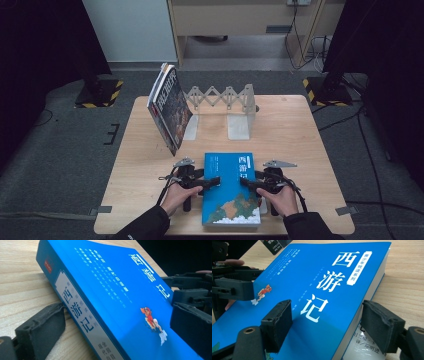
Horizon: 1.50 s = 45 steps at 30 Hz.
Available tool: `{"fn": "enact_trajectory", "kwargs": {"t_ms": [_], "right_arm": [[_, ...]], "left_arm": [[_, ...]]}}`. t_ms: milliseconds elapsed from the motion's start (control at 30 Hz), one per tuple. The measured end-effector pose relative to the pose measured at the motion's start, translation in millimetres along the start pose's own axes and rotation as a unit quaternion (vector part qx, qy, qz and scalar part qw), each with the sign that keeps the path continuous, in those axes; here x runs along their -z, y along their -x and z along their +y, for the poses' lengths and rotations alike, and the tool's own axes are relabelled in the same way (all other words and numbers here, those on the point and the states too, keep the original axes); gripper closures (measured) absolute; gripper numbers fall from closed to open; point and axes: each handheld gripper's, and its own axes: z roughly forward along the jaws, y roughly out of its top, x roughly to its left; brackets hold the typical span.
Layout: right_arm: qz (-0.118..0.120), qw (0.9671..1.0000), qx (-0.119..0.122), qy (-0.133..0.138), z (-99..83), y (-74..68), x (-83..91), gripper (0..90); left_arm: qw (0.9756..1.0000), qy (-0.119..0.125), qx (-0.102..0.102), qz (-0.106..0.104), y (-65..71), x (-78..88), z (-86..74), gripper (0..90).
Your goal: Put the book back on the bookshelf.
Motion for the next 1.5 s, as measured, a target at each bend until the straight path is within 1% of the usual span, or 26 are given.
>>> {"fn": "enact_trajectory", "kwargs": {"t_ms": [167, 233, 267, 300, 333, 367, 433, 500, 733, 800, 933, 967, 1067, 1200, 1267, 1300, 1367, 1500], "right_arm": [[0.001, 1.0, -0.003, -0.001, 0.1, 0.3, -0.4, 24.9], [0.001, 1.0, -0.004, -0.001, 0.1, 0.5, -0.5, 24.8], [0.001, 1.0, -0.004, -0.001, 0.2, 0.6, -0.6, 24.8], [0.002, 1.0, -0.005, -0.001, 0.2, 0.6, -0.6, 24.8], [0.002, 1.0, -0.005, -0.001, 0.2, 0.6, -0.6, 24.8], [0.003, 1.0, -0.004, -0.001, 0.2, 0.8, -0.6, 24.8], [0.003, 1.0, -0.006, -0.001, 0.1, 0.9, -0.6, 24.8], [0.003, 1.0, -0.006, -0.001, -0.1, 1.0, -0.6, 24.8], [0.005, 1.0, -0.007, 0.0, -0.3, 1.5, -0.6, 24.8], [0.006, 1.0, -0.005, -0.002, -0.2, 1.9, -0.3, 24.8], [0.007, 1.0, -0.004, -0.002, -0.2, 2.4, 0.0, 24.9], [0.007, 1.0, -0.004, -0.002, -0.2, 2.5, 0.1, 24.9], [0.01, 0.9999, -0.006, -0.005, 0.0, 3.7, 1.2, 25.0], [0.011, 0.9999, -0.007, -0.005, -0.1, 4.3, 1.8, 25.0], [0.011, 0.9999, -0.009, -0.005, -0.1, 4.4, 2.1, 25.0], [0.013, 0.9999, -0.009, -0.007, 0.2, 4.6, 2.5, 25.1], [0.013, 0.9998, -0.01, -0.008, 0.3, 4.8, 2.7, 25.3], [0.013, 0.9998, -0.009, -0.007, 0.6, 5.1, 2.6, 25.9]], "left_arm": [[1.0, -0.001, -0.002, 0.005, 0.2, 0.0, 0.2, 0.0], [0.9999, -0.004, -0.005, 0.01, -0.6, 1.7, 0.6, 3.3], [0.9998, -0.007, -0.008, 0.019, -1.0, 3.3, 1.3, 6.2], [0.9998, -0.008, 0.003, 0.02, -1.4, 4.3, 2.0, 10.0], [0.9998, -0.008, 0.003, 0.02, -1.4, 4.3, 2.0, 12.2], [0.9997, -0.011, 0.012, 0.02, -2.3, 5.7, 3.0, 12.2], [0.9991, -0.019, 0.036, 0.01, -5.2, 8.4, 4.4, 18.5], [0.9983, -0.024, 0.053, 0.0, -6.0, 9.0, 4.5, 22.5], [0.9983, -0.028, 0.05, 0.001, -5.2, 11.1, 5.8, 24.6], [0.9986, -0.025, 0.047, 0.0, -4.7, 13.0, 6.8, 28.2], [0.9989, -0.029, 0.038, 0.002, -2.7, 15.0, 10.0, 29.3], [0.9989, -0.026, 0.04, 0.0, -2.2, 15.8, 10.7, 29.9], [0.999, -0.024, 0.038, -0.007, -1.5, 19.5, 13.7, 35.1], [0.9991, -0.019, 0.032, -0.018, -0.6, 21.9, 16.0, 36.9], [0.9989, -0.018, 0.034, -0.028, -1.3, 22.4, 16.6, 38.5], [0.9985, -0.017, 0.035, -0.039, -0.9, 21.5, 16.8, 39.5], [0.9984, -0.019, 0.035, -0.041, 0.3, 20.5, 16.9, 39.6], [0.9983, -0.027, 0.035, -0.039, 1.1, 17.6, 17.1, 38.9]]}}
